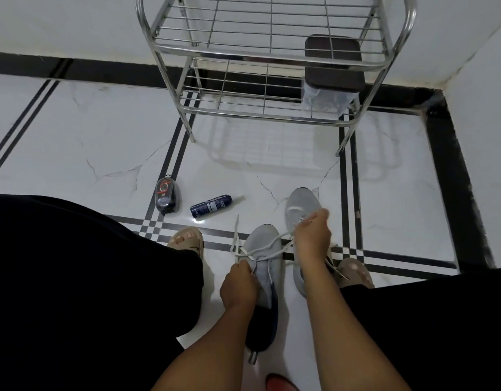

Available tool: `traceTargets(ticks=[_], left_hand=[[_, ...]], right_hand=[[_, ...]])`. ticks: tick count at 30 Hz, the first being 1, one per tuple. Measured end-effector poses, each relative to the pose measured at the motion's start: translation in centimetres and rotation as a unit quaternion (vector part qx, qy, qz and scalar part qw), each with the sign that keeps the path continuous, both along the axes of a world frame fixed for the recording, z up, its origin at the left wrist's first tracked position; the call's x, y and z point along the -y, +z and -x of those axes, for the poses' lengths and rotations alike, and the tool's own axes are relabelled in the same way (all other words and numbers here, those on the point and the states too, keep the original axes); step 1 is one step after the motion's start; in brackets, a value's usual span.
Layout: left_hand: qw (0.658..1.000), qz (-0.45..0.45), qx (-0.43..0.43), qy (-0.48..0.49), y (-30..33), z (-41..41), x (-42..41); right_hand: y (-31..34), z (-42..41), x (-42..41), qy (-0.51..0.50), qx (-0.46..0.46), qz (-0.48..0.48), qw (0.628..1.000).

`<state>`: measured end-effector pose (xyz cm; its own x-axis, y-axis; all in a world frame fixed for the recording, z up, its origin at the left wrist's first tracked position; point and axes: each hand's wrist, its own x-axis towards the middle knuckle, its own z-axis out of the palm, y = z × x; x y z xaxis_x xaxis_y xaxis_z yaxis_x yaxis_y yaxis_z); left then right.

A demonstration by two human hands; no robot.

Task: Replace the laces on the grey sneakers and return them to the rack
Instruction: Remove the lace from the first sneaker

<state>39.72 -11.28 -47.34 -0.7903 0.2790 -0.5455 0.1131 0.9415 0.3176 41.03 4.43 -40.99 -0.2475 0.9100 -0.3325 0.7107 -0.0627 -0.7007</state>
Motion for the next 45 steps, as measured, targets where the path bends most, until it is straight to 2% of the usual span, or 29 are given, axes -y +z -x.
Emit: traceTargets(ticks=[3,6,12,14,15,17,19,20,21,23,24,25,26,27,28,29,30,32,34,36,38,41,43,44,45], left_hand=[[1.000,-0.001,0.004,-0.002,-0.1,0.6,-0.3],[1.000,-0.001,-0.005,-0.004,-0.2,1.0,-0.6],[0.994,-0.022,0.050,0.090,-0.4,1.6,-0.8],[0.990,-0.037,0.068,0.116,-0.6,1.7,-0.7],[0.988,-0.044,0.077,0.126,-0.7,1.8,-0.6],[0.985,-0.046,0.086,0.143,-1.0,2.0,-0.2],[0.983,-0.042,0.085,0.158,-1.2,2.3,0.1],[0.982,-0.042,0.085,0.165,-1.2,2.4,0.2],[0.981,-0.046,0.084,0.170,-1.2,2.4,0.3],[0.980,-0.052,0.087,0.174,-1.3,2.5,0.2],[0.979,-0.053,0.089,0.173,-1.3,2.5,0.2],[0.979,-0.055,0.090,0.172,-1.2,2.4,0.1],[0.980,-0.057,0.091,0.170,-1.2,2.4,0.0],[0.980,-0.059,0.090,0.169,-1.2,2.4,0.0],[0.980,-0.060,0.090,0.166,-1.2,2.4,-0.1],[0.980,-0.060,0.090,0.165,-1.1,2.4,-0.1],[0.980,-0.060,0.092,0.164,-1.1,2.4,-0.1],[0.979,-0.062,0.095,0.167,-0.9,2.4,-0.2],[0.980,-0.062,0.094,0.165,-0.8,2.5,-0.2],[0.980,-0.060,0.095,0.163,-1.0,2.5,-0.1],[0.979,-0.055,0.096,0.169,-0.9,2.5,-0.1],[0.978,-0.054,0.093,0.177,-0.9,2.6,-0.3],[0.982,-0.044,0.084,0.161,-0.8,2.8,-0.5],[0.985,-0.032,0.080,0.149,-0.9,3.0,-0.5],[0.987,-0.022,0.081,0.139,-0.6,3.2,-0.6]], right_hand=[[-4.0,-0.7,3.7,0.192,0.119,0.054,0.973],[-5.9,-1.2,5.7,0.346,0.176,0.018,0.922],[-7.8,-1.1,5.3,0.517,0.232,-0.134,0.813],[-8.0,-0.8,5.2,0.536,0.237,-0.141,0.798],[-8.2,-0.7,5.1,0.520,0.225,-0.119,0.816],[-7.5,-0.4,4.6,0.409,0.168,-0.025,0.897],[-5.6,0.4,3.7,0.221,0.068,0.072,0.970],[-4.2,1.1,2.8,0.110,-0.017,0.136,0.985],[-2.4,2.0,1.8,-0.004,-0.134,0.212,0.968],[1.6,3.2,-0.4,-0.173,-0.372,0.318,0.855],[3.1,3.4,-1.4,-0.202,-0.424,0.326,0.820],[4.0,3.5,-2.3,-0.192,-0.416,0.302,0.836],[4.4,3.5,-2.9,-0.137,-0.351,0.247,0.893],[3.9,3.3,-3.1,-0.050,-0.246,0.175,0.952],[3.2,3.0,-2.8,0.058,-0.137,0.107,0.983],[1.6,2.8,-2.0,0.166,-0.039,0.068,0.983],[0.0,2.5,-0.7,0.262,0.052,0.064,0.962],[-3.0,1.5,2.3,0.391,0.202,0.052,0.896],[-4.4,0.4,4.9,0.452,0.268,-0.018,0.851],[-5.1,-0.8,6.1,0.478,0.274,-0.068,0.832],[-5.2,-1.0,5.9,0.480,0.265,-0.057,0.834],[-3.9,-0.1,4.8,0.383,0.194,0.099,0.898],[-2.9,0.6,4.2,0.234,0.148,0.259,0.925],[-2.6,0.5,4.0,0.112,0.068,0.367,0.921],[-2.5,0.2,3.9,-0.008,-0.054,0.424,0.904]])
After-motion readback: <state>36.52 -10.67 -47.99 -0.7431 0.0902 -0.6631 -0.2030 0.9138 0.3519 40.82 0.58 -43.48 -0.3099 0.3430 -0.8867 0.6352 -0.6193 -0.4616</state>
